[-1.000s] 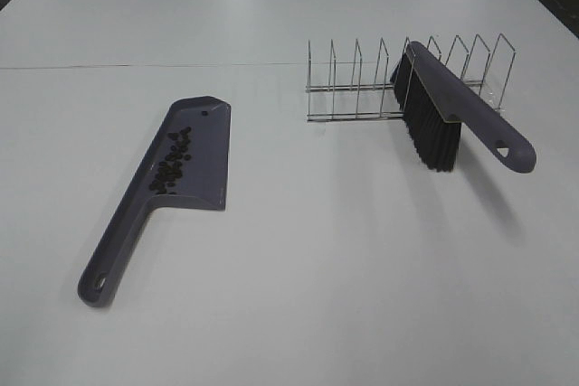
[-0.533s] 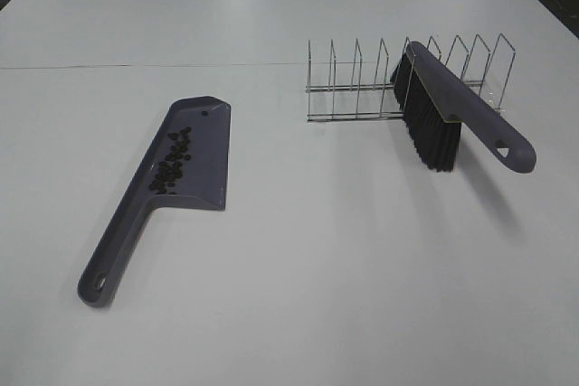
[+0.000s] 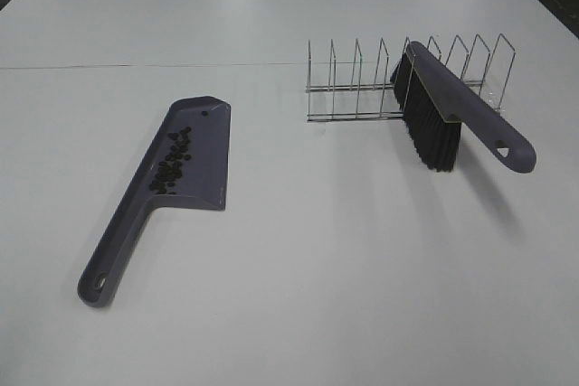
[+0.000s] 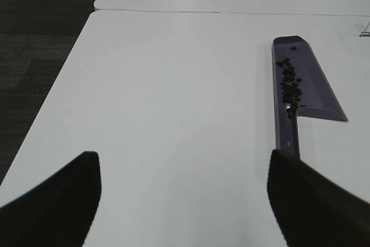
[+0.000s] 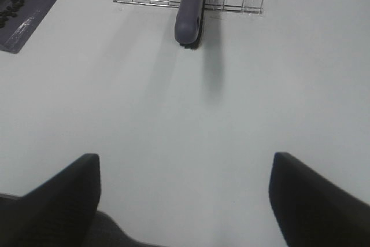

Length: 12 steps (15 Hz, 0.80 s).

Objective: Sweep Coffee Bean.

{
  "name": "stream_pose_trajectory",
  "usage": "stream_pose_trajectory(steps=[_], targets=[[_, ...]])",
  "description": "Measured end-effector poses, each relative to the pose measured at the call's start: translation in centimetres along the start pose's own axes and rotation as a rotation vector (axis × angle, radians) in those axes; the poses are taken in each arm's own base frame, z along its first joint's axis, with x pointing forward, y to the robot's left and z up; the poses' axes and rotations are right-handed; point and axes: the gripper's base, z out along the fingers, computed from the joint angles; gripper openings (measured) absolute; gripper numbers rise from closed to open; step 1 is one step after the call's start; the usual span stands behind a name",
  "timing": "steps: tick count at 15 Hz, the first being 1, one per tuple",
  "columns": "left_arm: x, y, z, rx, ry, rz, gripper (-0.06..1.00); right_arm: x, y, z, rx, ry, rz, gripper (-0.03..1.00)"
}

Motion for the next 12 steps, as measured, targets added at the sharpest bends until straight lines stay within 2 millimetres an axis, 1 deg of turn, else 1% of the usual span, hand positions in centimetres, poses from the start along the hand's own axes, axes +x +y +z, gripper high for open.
stream_pose_trajectory(steps=[12], targets=[[0.0, 0.0, 0.0, -0.007, 0.0, -0.003, 0.73, 0.07, -0.01, 0.12, 0.001, 0.003, 0.0, 0.7]])
